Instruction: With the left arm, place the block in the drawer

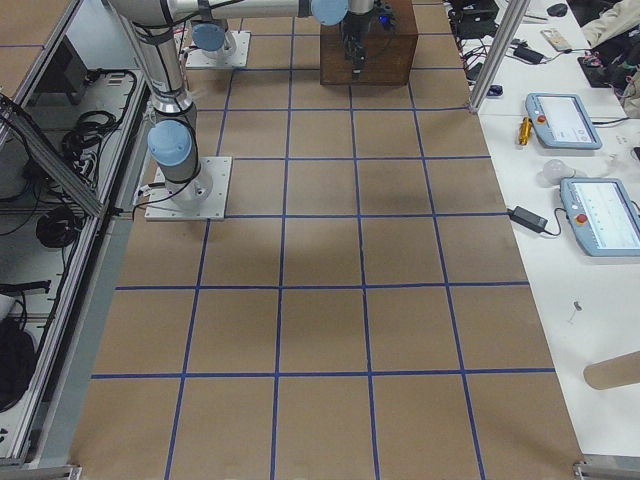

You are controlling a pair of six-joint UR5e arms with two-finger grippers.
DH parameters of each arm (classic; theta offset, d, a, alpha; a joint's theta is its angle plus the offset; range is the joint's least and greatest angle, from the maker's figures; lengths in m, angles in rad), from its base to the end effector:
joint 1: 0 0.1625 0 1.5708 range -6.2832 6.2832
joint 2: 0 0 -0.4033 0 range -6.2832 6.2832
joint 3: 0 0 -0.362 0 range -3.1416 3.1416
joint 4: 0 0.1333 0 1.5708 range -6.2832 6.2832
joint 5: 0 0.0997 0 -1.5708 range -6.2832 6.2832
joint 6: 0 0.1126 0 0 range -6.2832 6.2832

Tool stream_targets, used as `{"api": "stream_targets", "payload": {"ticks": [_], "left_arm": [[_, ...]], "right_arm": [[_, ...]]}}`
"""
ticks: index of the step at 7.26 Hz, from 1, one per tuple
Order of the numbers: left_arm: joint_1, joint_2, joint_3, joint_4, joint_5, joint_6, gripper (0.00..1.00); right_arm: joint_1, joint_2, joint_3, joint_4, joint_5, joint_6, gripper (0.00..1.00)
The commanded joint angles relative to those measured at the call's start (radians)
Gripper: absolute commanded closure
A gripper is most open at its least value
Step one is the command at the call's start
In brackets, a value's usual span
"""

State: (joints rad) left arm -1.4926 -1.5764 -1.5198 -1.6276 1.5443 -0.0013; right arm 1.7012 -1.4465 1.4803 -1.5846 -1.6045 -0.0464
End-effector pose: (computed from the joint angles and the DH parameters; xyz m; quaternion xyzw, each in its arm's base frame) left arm -0.0998 -0.4715 0.4685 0.0398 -0.9991 -0.0052 0.0135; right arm 0.1946 -0.4881 0.4359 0.0884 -0.9959 -0.0093 0.0173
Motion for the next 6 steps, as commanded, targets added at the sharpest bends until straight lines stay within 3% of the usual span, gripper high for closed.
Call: {"api": "stream_targets", "payload": {"ticks": [1,2,6], "left_arm": [[-0.029,0.012,-0.043,0.067,0.044,-0.002,0.0],[-0.029,0.004,-0.045,0.078,0.084,-0.003,0.0],[-0.026,0.009,-0.034,0.084,0.077,-0.003,0.0]], "right_arm": [[0.0,0.0,0.0,0.0,0.0,-0.001,0.0],[0.0,0.0,0.0,0.0,0.0,0.0,0.0],[0.0,0.0,0.0,0.0,0.001,-0.001,0.0]]}}
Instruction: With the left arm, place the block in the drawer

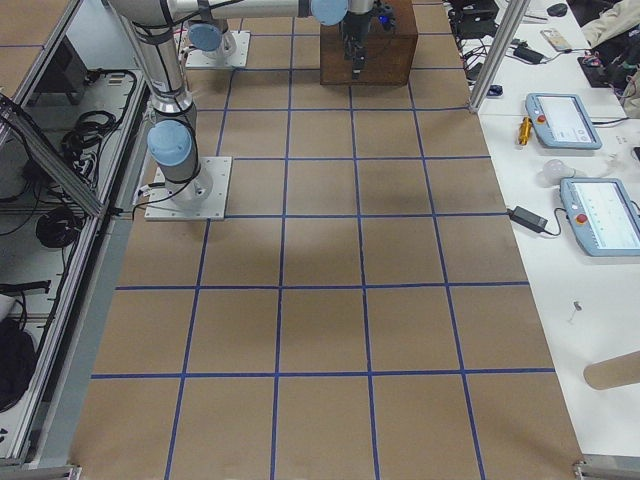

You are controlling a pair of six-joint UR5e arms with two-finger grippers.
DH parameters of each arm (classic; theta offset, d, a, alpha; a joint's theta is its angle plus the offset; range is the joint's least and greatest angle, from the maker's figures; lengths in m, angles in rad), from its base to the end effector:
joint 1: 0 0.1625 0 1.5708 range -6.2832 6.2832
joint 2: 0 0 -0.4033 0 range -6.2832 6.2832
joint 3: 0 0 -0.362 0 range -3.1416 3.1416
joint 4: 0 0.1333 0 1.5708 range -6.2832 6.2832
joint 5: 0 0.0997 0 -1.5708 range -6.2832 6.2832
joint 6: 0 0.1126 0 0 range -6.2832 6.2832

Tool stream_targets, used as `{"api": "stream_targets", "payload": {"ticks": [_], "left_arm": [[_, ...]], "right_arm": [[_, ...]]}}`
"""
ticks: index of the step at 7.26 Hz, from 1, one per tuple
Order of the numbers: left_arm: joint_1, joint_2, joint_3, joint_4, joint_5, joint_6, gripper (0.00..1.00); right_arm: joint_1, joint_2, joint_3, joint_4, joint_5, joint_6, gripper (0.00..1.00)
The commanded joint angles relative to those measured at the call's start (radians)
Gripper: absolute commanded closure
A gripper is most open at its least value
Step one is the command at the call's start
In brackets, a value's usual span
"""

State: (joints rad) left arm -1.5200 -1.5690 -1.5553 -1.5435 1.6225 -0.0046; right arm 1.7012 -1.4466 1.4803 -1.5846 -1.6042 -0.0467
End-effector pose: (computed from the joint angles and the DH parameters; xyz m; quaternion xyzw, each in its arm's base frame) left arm -0.1037 -0.4717 0.4642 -0.0283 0.9990 -0.0217 0.0264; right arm 0.1947 -0.4880 0.4360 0.0886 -0.9959 -0.0092 0.0171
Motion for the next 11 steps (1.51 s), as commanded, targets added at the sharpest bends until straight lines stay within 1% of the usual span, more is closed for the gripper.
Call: {"api": "stream_targets", "payload": {"ticks": [1,2,3,4,6,7,8,9,11], "left_arm": [[0.006,0.001,0.001,0.0,-0.003,0.0,0.0],[0.01,0.003,0.001,0.0,-0.003,0.002,0.0],[0.032,0.004,0.001,0.0,-0.006,0.059,0.0],[0.081,0.016,-0.002,-0.003,-0.027,0.233,0.0],[0.231,0.043,-0.002,-0.053,-0.018,0.383,0.0],[0.309,0.053,-0.002,-0.081,-0.015,0.496,0.0],[0.401,0.055,0.0,-0.089,-0.007,0.62,0.0],[0.505,0.053,-0.002,-0.089,-0.01,0.788,0.0],[0.689,0.024,-0.005,-0.087,-0.01,1.08,0.0]], "right_arm": [[0.0,0.0,0.0,0.0,0.0,-0.001,0.0],[0.0,0.0,0.0,0.0,0.0,-0.001,0.0],[0.0,0.0,0.0,0.0,0.0,-0.001,0.0],[0.0,0.0,0.0,0.0,0.0,0.001,0.0],[0.0,0.0,0.0,0.0,0.0,-0.001,0.0],[0.0,0.0,0.0,0.0,0.0,-0.001,0.0],[0.0,0.0,0.0,0.0,0.0,0.001,0.0],[0.0,0.0,0.0,0.0,0.0,-0.001,0.0],[0.0,0.0,0.0,0.0,0.0,0.001,0.0]]}}
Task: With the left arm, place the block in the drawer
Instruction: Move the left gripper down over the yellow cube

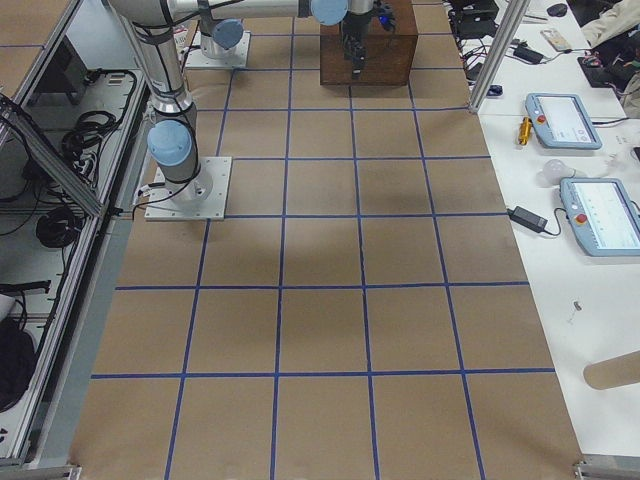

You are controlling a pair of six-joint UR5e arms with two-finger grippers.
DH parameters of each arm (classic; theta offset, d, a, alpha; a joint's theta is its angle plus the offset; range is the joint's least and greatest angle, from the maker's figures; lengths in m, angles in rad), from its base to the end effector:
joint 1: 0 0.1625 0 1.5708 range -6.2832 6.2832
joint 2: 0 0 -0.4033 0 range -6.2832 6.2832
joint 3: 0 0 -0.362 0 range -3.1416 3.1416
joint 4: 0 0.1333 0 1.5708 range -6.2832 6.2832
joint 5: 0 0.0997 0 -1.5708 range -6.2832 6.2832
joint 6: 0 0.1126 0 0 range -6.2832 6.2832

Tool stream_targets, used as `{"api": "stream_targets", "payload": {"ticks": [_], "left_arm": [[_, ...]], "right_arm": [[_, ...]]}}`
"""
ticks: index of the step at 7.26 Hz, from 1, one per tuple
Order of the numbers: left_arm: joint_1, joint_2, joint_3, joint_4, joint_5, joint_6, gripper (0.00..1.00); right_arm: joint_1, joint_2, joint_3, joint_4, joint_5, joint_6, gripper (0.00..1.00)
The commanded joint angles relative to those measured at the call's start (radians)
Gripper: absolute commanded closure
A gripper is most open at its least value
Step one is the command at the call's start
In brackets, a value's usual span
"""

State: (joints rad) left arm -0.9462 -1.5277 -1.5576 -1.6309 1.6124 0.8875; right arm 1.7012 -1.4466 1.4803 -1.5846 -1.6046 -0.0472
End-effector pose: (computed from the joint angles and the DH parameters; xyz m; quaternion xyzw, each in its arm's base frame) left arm 0.1549 -0.4348 0.4729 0.1311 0.9912 0.0157 0.0138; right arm 0.1946 -0.4880 0.4360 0.0888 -0.9959 -0.0092 0.0173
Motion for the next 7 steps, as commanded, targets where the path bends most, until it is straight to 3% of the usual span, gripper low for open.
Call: {"api": "stream_targets", "payload": {"ticks": [1,2,3,7], "left_arm": [[0.176,-0.04,-0.001,0.012,-0.002,0.35,0.0],[0.196,-0.073,0.008,0.037,0.0,0.525,0.0],[0.196,-0.118,-0.001,0.149,0.003,0.671,0.0],[0.208,-0.314,-0.004,0.324,0.02,1.101,0.0]], "right_arm": [[0.0,0.0,0.0,0.0,0.0,0.0,0.0],[0.0,0.0,0.0,0.0,0.0,0.0,0.0],[0.0,0.0,0.0,0.0,0.0,0.0,0.0],[0.0,0.0,0.0,0.0,0.0,0.0,0.0]]}}
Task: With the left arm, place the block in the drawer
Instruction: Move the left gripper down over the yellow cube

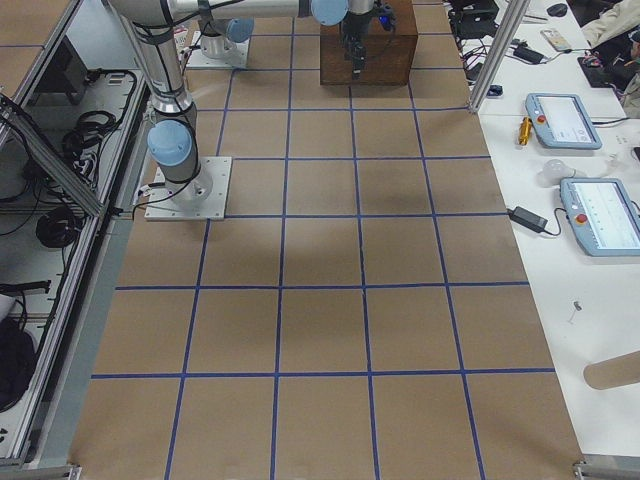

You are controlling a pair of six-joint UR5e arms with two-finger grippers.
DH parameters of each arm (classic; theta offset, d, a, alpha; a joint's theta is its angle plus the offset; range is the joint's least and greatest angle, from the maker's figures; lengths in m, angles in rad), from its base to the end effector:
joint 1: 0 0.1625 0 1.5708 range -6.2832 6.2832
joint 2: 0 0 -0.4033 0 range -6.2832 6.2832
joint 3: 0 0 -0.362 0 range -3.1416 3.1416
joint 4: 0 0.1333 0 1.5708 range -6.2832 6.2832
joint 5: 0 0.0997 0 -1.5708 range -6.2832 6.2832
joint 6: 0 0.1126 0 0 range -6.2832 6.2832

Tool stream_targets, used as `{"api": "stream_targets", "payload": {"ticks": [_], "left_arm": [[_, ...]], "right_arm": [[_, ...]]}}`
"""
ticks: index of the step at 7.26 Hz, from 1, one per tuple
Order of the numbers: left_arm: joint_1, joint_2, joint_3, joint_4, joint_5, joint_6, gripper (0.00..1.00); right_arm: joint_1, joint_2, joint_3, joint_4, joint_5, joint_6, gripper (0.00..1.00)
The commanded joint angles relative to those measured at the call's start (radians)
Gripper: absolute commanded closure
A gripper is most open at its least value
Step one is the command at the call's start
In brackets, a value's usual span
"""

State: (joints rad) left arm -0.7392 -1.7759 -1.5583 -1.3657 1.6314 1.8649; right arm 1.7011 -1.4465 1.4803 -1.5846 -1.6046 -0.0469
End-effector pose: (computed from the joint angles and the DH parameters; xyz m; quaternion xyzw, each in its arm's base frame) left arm 0.3128 -0.4563 0.3769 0.4936 0.8692 0.0282 0.0128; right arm 0.1946 -0.4881 0.4359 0.0886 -0.9959 -0.0093 0.0173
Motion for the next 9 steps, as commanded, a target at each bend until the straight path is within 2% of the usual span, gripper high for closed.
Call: {"api": "stream_targets", "payload": {"ticks": [1,2,4,9], "left_arm": [[0.001,-0.12,-0.008,0.123,0.001,0.163,0.0],[0.001,-0.172,-0.008,0.169,-0.002,0.28,0.0],[0.001,-0.242,-0.014,0.215,-0.005,0.388,0.0],[0.001,-0.322,-0.031,0.289,-0.034,0.413,0.0]], "right_arm": [[0.0,0.0,0.0,0.0,0.0,0.001,0.0],[0.0,0.0,0.0,0.0,0.0,-0.001,0.0],[0.0,0.0,0.0,0.0,0.0,-0.001,0.0],[0.0,0.0,0.0,0.0,0.0,-0.001,0.0]]}}
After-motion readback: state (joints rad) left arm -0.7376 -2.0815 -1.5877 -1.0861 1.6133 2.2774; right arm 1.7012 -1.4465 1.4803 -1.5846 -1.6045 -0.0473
